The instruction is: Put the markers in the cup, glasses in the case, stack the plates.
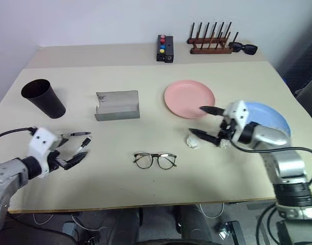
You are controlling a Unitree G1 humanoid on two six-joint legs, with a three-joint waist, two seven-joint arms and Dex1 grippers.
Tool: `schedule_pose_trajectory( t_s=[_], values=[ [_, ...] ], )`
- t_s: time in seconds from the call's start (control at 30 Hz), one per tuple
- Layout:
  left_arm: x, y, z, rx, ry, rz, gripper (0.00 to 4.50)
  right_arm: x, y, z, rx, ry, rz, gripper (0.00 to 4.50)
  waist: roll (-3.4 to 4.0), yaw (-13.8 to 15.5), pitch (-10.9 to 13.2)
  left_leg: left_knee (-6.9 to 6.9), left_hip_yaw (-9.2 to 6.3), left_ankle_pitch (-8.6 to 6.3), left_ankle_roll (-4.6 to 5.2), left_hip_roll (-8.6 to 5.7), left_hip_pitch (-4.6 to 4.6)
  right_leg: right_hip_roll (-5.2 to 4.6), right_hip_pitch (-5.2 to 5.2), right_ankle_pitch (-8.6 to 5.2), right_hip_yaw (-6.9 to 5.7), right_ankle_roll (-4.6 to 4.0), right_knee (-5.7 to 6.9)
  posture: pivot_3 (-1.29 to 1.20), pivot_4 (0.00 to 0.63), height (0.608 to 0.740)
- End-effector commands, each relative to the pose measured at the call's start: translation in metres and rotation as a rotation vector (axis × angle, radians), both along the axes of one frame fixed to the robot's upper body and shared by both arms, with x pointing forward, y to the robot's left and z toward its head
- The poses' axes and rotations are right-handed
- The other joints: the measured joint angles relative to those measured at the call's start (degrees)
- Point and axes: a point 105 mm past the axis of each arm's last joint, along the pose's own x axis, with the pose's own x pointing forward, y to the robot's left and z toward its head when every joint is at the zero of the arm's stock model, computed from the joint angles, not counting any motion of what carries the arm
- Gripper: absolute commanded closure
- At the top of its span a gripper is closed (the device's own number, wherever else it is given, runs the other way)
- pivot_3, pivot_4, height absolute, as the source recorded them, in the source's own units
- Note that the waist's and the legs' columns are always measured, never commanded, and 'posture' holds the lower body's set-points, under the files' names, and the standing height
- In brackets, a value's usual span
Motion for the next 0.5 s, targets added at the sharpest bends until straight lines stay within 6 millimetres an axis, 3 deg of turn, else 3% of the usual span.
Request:
schedule_pose_trajectory(
  t_s=[0.03, 0.27, 0.37, 0.5],
  values=[
    [0.006, 0.000, 0.005, -0.006, 0.020, 0.035, 0.04, -0.010, 0.013, 0.015, 0.028, -0.031, 0.033, 0.00, -0.01, 0.13, 0.00, -0.01, -0.01, 0.00, 0.00, 0.00, -0.01, 0.00, -0.01, 0.01, -0.01, 0.01, 0.00, 0.00, 0.150, 0.734],
    [0.005, -0.007, -0.010, -0.027, 0.121, 0.033, 0.04, -0.041, 0.039, 0.022, 0.040, 0.033, 0.207, 0.00, -0.02, 0.22, 0.00, -0.01, -0.03, 0.00, 0.00, 0.01, 0.00, 0.00, -0.02, 0.00, -0.02, 0.01, 0.02, 0.00, 0.150, 0.734],
    [0.006, -0.013, -0.012, -0.053, 0.136, 0.022, 0.04, -0.045, 0.046, 0.020, 0.034, 0.044, 0.235, 0.00, -0.02, 0.28, 0.00, 0.01, -0.02, 0.00, 0.00, 0.01, 0.00, 0.00, -0.02, 0.00, -0.02, 0.01, 0.02, 0.00, 0.150, 0.734],
    [0.008, -0.018, -0.017, -0.046, 0.164, 0.014, 1.33, -0.045, 0.053, 0.019, 0.038, 0.050, 0.248, 0.00, -0.02, 0.49, -0.01, 0.04, -0.02, 0.00, 0.00, -0.02, 0.01, -0.04, 0.02, 0.00, -0.02, 0.01, 0.01, 0.00, 0.150, 0.734]
  ],
)
